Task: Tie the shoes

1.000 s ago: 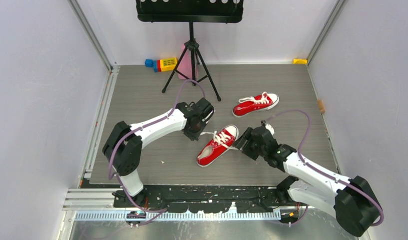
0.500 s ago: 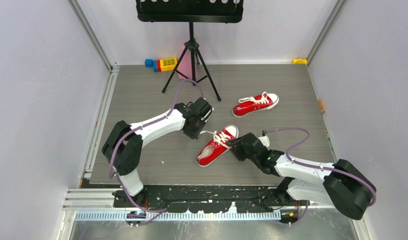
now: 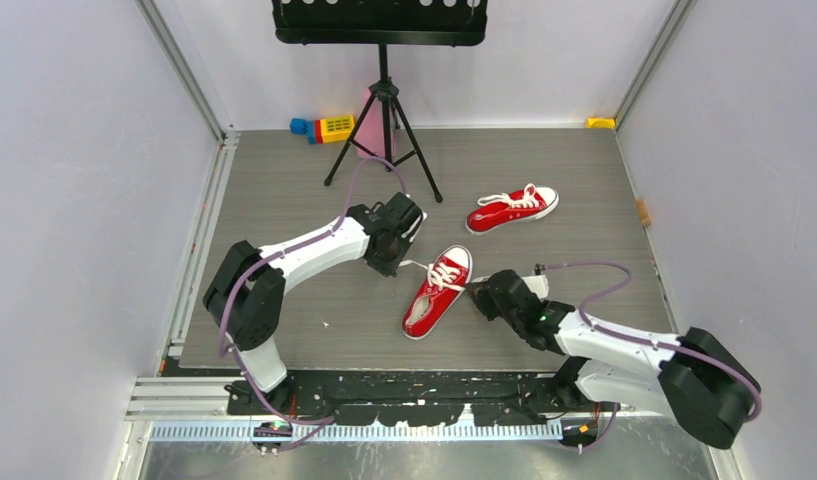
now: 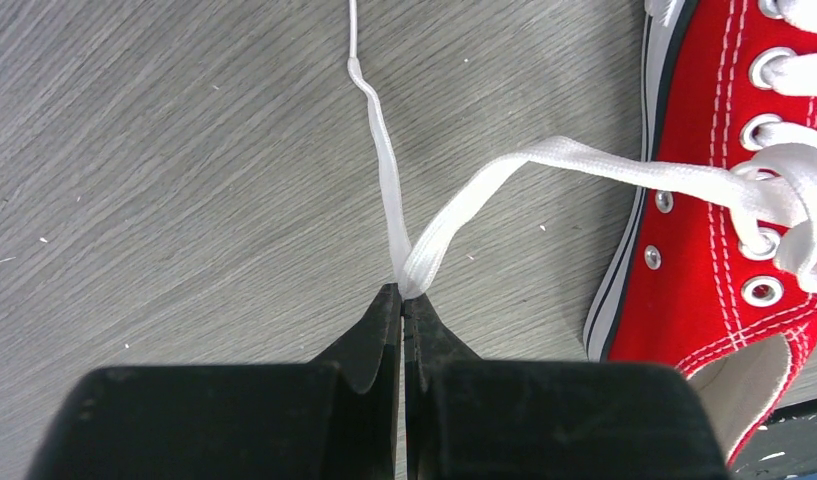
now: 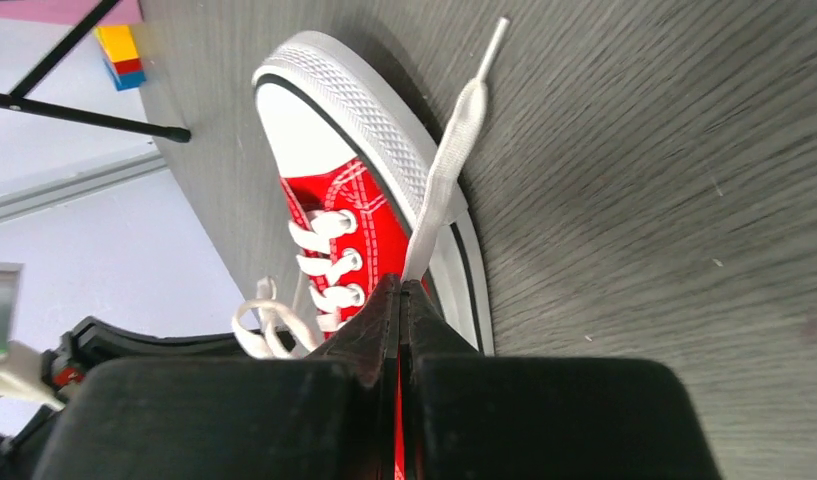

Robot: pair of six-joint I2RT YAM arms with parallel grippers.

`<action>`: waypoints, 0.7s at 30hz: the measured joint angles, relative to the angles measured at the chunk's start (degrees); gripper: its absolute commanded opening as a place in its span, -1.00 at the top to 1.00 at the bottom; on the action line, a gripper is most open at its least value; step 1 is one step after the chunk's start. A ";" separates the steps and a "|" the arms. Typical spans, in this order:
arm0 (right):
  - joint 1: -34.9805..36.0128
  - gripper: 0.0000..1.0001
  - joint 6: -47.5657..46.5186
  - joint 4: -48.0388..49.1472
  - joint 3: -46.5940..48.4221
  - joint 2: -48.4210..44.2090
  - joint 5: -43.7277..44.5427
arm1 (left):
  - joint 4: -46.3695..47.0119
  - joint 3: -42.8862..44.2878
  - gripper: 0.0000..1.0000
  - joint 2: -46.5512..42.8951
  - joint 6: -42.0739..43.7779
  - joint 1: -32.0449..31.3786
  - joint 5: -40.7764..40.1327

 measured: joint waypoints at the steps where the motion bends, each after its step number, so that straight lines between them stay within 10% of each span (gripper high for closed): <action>1: -0.02 1.00 -0.15 -1.42 0.00 -1.68 0.52 | 0.02 -0.02 1.00 -0.02 0.02 0.09 0.02; 21: -4.76 1.00 -21.07 -41.92 13.14 -11.56 15.04 | -2.58 -1.75 1.00 -0.39 -3.28 5.01 -9.33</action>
